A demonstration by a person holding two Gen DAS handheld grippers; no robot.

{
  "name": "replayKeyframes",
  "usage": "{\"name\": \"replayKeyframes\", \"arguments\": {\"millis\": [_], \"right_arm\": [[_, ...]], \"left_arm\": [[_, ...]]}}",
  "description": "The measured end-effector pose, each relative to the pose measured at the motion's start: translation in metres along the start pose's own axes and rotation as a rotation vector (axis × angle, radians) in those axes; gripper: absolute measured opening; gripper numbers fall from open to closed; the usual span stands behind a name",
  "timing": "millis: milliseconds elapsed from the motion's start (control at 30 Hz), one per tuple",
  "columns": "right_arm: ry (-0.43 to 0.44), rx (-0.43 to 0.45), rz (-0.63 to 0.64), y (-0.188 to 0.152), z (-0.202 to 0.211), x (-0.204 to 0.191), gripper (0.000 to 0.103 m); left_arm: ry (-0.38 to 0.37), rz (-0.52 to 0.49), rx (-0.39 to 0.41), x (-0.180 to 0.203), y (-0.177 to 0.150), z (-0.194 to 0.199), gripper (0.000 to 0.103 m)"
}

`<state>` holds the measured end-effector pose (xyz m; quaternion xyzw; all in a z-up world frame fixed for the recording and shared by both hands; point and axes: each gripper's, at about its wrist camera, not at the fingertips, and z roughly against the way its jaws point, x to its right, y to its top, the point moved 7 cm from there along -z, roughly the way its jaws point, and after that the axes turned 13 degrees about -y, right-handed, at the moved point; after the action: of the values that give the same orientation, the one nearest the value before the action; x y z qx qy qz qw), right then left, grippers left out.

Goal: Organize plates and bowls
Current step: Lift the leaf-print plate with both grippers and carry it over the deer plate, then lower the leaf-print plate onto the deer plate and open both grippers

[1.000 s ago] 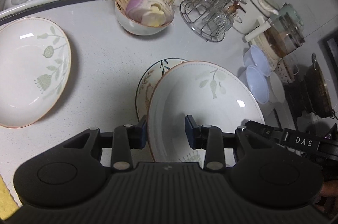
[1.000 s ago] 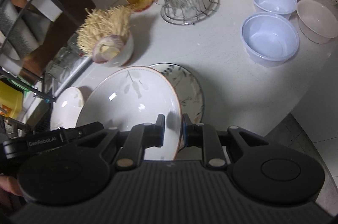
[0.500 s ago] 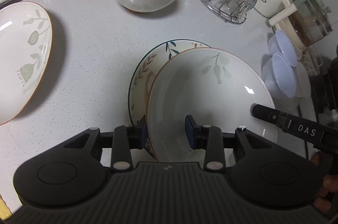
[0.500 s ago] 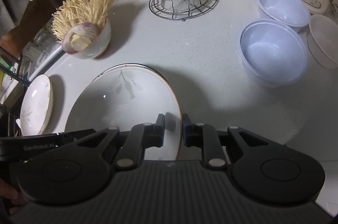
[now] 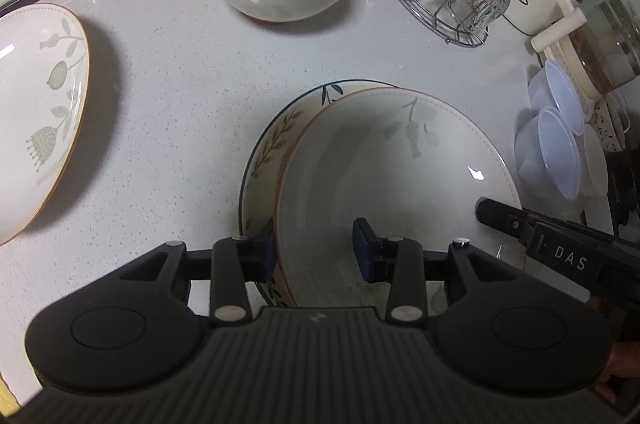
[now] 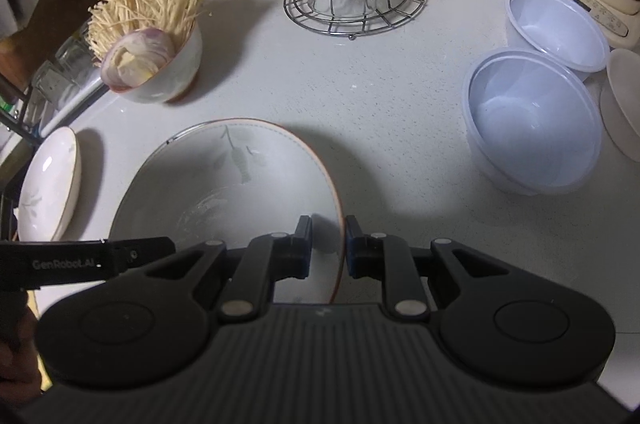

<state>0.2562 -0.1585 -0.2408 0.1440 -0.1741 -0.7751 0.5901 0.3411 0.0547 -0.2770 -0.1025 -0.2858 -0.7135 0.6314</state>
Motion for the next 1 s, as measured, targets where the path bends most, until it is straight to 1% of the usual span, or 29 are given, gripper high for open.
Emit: {"name": "replayKeyframes", "arguments": {"millis": [100, 167, 267, 400, 733, 833, 867, 967, 1000], "right_arm": [[0.008, 0.0, -0.004, 0.001, -0.003, -0.001, 0.02], [0.017, 0.004, -0.001, 0.002, -0.006, -0.003, 0.02], [0.032, 0.005, -0.009, 0.003, -0.01, -0.005, 0.021], [0.045, -0.009, -0.02, 0.002, -0.013, -0.007, 0.021], [0.01, 0.039, 0.013, 0.005, -0.015, -0.013, 0.022], [0.005, 0.041, 0.01, 0.007, -0.016, -0.014, 0.023], [0.004, 0.04, 0.01, 0.007, -0.016, -0.014, 0.023], [0.003, 0.036, 0.001, 0.007, -0.016, -0.014, 0.023], [0.001, 0.034, -0.003, 0.007, -0.016, -0.014, 0.022]], "left_arm": [[0.003, 0.011, 0.006, -0.001, 0.004, 0.001, 0.044], [-0.001, 0.027, 0.01, -0.002, 0.007, 0.002, 0.048], [-0.021, 0.082, 0.019, -0.006, 0.012, 0.004, 0.052], [-0.05, 0.154, 0.024, -0.012, 0.015, 0.009, 0.052], [-0.084, 0.179, 0.033, -0.017, 0.013, 0.027, 0.052], [-0.092, 0.167, 0.047, -0.019, 0.014, 0.036, 0.052], [-0.084, 0.153, 0.046, -0.018, 0.014, 0.038, 0.052], [-0.035, 0.069, 0.049, -0.012, 0.015, 0.042, 0.052], [-0.036, 0.056, 0.054, -0.01, 0.015, 0.043, 0.052]]}}
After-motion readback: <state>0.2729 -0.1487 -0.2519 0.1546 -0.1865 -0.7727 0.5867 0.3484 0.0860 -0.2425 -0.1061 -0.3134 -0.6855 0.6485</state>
